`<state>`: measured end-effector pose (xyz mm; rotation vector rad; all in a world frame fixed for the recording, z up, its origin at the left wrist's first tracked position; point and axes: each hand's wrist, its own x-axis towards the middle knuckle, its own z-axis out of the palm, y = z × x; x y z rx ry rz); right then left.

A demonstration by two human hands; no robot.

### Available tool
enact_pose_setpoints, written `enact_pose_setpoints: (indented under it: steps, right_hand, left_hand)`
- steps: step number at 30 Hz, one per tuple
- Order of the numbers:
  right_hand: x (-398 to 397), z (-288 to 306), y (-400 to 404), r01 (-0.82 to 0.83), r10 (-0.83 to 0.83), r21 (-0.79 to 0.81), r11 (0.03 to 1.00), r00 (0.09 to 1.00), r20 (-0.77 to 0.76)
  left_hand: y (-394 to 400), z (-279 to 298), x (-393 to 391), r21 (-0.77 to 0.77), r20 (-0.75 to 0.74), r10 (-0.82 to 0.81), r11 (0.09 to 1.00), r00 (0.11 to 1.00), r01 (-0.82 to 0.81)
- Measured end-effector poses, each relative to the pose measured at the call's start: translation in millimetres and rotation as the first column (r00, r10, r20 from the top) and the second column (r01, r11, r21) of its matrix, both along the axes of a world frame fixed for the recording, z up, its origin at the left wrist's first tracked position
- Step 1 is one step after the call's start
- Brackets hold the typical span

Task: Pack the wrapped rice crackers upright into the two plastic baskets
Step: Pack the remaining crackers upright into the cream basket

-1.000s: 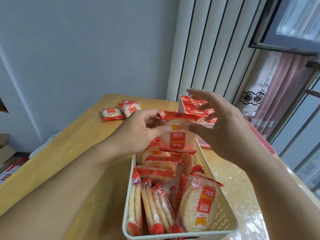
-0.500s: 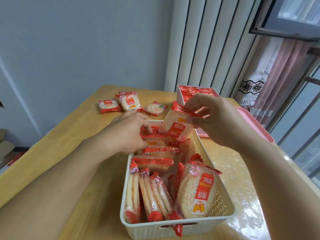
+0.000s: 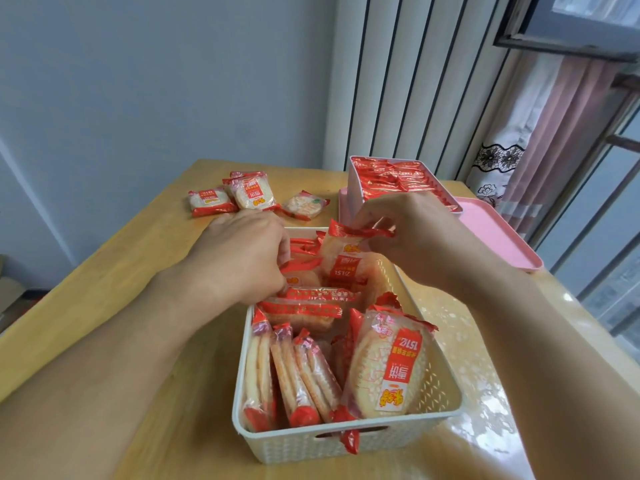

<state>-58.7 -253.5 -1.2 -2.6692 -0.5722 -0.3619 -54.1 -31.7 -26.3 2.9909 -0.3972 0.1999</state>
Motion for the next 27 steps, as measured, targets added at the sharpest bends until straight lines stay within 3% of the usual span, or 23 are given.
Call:
enact_pose_setpoints:
  steps: [5, 8, 11, 13, 16, 20, 23, 27]
  right_hand:
    - [3.1, -18.5, 16.4, 0.012, 0.0, -0.298, 0.954, 0.999, 0.041]
    - [4.2, -17.2, 10.5, -0.01, 0.002, -0.339, 0.941, 1.0, -0.026]
    - [-0.9, -11.4, 4.6, 0.059, -0.064, -0.284, 0.957, 0.998, -0.009]
    - [-6.8, -3.6, 1.3, 0.164, -0.159, -0.267, 0.95, 0.986, 0.039]
    - [-20.6, 3.5, 6.3, 0.263, -0.28, -0.421, 0.868, 0.96, 0.022]
    - [-28.9, 6.4, 31.1, 0.267, -0.299, -0.579, 0.771, 0.953, 0.041]
    - [-27.2, 9.7, 46.8, 0.255, -0.324, -0.671, 0.696, 0.946, 0.024]
    - [-26.8, 10.3, 54.4, 0.239, -0.379, -0.674, 0.699, 0.923, -0.065]
  left_hand:
    - [4.5, -2.5, 8.1, -0.24, -0.143, -0.095, 0.969, 0.985, 0.059]
    - [4.6, -7.3, 14.0, -0.379, -0.193, -0.166, 0.922, 0.967, 0.083]
    - [5.8, -13.7, 20.4, -0.443, -0.175, -0.187, 0.892, 0.967, 0.092]
    - [6.7, -16.0, 22.9, -0.437, -0.147, -0.173, 0.895, 0.974, 0.094]
    - [7.9, -16.9, 22.9, -0.387, -0.144, -0.119, 0.92, 0.982, 0.055]
    - [11.7, -13.9, 19.8, -0.351, -0.119, -0.066, 0.936, 0.991, 0.021]
    - [10.7, -11.8, 15.8, -0.235, -0.129, -0.088, 0.97, 0.988, 0.056]
    - [6.4, -10.9, 10.0, -0.168, -0.102, -0.115, 0.981, 0.988, 0.097]
